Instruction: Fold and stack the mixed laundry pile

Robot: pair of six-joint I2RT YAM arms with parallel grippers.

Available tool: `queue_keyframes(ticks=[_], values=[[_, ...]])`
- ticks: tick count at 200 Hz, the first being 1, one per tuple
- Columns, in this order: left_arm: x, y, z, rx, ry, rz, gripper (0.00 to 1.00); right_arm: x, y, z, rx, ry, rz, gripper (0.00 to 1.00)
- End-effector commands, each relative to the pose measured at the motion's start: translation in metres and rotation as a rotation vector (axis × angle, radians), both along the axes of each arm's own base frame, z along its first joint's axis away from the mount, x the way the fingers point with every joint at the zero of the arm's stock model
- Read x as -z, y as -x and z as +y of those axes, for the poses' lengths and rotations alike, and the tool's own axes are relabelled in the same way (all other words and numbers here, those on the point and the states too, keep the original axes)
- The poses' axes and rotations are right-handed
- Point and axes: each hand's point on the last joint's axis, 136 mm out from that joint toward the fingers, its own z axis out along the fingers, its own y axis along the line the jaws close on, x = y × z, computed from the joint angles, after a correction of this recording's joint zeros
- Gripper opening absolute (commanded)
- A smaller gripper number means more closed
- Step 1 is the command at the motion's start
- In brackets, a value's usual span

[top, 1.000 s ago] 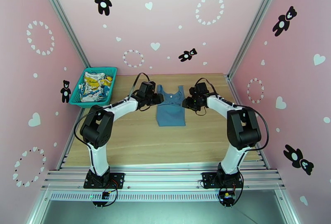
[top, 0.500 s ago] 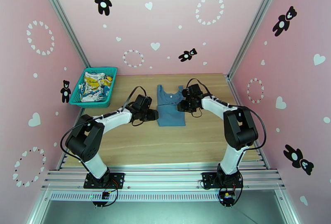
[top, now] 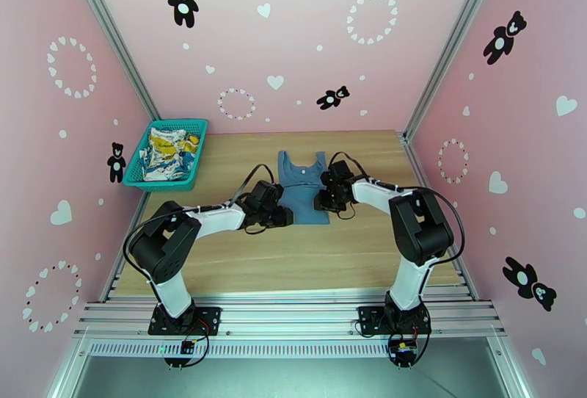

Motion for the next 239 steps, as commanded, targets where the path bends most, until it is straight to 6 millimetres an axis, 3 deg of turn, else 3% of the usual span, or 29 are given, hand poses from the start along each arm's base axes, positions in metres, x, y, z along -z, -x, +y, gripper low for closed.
queue_keyframes(ticks=[1, 47, 91, 132, 162, 208, 231, 239], values=[[-0.006, -0.005, -0.001, -0.013, 0.002, -0.024, 0.31, 0.014, 0.004, -0.008, 0.020, 0.040, 0.028, 0.34], [-0.020, 0.004, 0.012, -0.002, -0.045, -0.033, 0.09, 0.020, 0.007, -0.011, 0.025, 0.052, 0.042, 0.34], [-0.016, 0.030, 0.048, 0.021, -0.224, 0.022, 0.06, 0.025, 0.007, -0.015, 0.034, 0.076, 0.049, 0.34], [0.000, 0.046, 0.068, 0.034, -0.325, 0.090, 0.29, 0.033, 0.007, -0.016, 0.036, 0.089, 0.065, 0.34], [-0.003, 0.042, 0.073, 0.011, -0.349, 0.075, 0.34, 0.030, 0.008, -0.017, 0.039, 0.087, 0.067, 0.34], [-0.035, 0.029, 0.041, -0.081, -0.086, 0.002, 0.47, -0.017, 0.016, -0.020, 0.047, 0.031, 0.005, 0.35], [-0.036, 0.023, 0.034, -0.180, 0.004, 0.004, 0.55, -0.028, 0.029, -0.032, 0.077, -0.022, 0.018, 0.40], [-0.022, 0.029, 0.038, -0.206, -0.009, 0.033, 0.58, -0.028, 0.035, -0.037, 0.091, -0.042, 0.035, 0.42]])
